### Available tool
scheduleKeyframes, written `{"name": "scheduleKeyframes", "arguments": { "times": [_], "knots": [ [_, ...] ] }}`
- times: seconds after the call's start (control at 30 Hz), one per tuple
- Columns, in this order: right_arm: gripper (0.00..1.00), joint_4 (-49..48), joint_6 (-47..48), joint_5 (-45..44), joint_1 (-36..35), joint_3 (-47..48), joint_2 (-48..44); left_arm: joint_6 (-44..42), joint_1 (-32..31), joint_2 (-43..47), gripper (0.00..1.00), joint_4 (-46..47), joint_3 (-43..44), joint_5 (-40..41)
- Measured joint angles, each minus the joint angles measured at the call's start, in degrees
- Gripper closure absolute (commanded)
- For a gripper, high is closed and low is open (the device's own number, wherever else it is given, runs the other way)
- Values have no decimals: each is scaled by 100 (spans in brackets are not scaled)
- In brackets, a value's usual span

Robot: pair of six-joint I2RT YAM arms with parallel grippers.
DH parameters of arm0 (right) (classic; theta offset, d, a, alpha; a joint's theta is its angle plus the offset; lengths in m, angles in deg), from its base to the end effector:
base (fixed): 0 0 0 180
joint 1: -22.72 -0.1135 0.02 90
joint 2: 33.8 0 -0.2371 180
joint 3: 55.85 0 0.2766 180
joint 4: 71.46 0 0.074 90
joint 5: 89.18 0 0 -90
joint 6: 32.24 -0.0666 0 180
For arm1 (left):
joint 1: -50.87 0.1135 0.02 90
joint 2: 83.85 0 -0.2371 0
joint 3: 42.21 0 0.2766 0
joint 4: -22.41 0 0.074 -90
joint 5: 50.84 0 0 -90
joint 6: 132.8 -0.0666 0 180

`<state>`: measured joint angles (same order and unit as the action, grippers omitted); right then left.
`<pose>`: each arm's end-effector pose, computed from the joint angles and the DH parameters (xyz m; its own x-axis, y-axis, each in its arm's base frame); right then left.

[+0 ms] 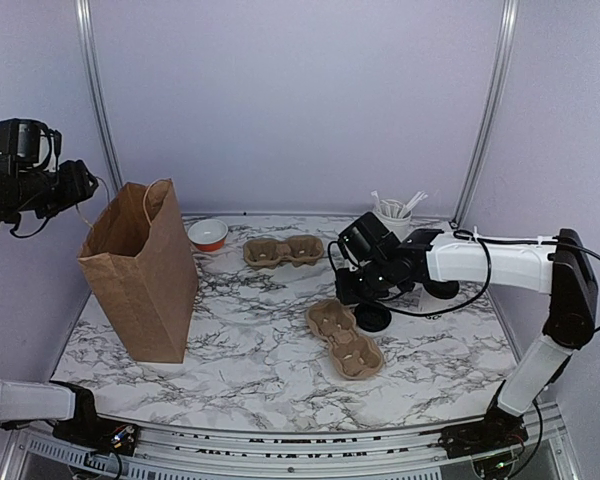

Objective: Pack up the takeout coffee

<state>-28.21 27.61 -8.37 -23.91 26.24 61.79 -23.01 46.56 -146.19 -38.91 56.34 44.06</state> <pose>0.2746 0.2752 0.1680 -0.8268 -0.1532 -0.5412 -0.2801 0.9466 0.1599 0.2599 -0.0139 0.4273 -0.3974 -0.3083 -0.8643 -0.1454 0.9511 -0.2725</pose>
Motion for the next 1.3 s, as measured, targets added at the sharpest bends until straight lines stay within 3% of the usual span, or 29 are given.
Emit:
{"name": "scheduleKeyframes", "arguments": {
  "times": [0.17,0.47,0.9,1.07,1.3],
  "knots": [
    [73,9,131,15,0,109,-44,-98,0,-28,53,-66,20,-90],
    [72,44,291,81,0,146,-48,-262,-2,-396,45,-223,46,-422],
    [71,42,391,116,0,166,-98,-334,-201,-391,53,-310,-533,-299],
    [71,39,433,116,0,166,-101,-350,-369,-391,64,-343,-671,-105],
    [69,44,522,118,0,166,-170,-417,-667,-404,93,-348,-667,168]
  ]
}}
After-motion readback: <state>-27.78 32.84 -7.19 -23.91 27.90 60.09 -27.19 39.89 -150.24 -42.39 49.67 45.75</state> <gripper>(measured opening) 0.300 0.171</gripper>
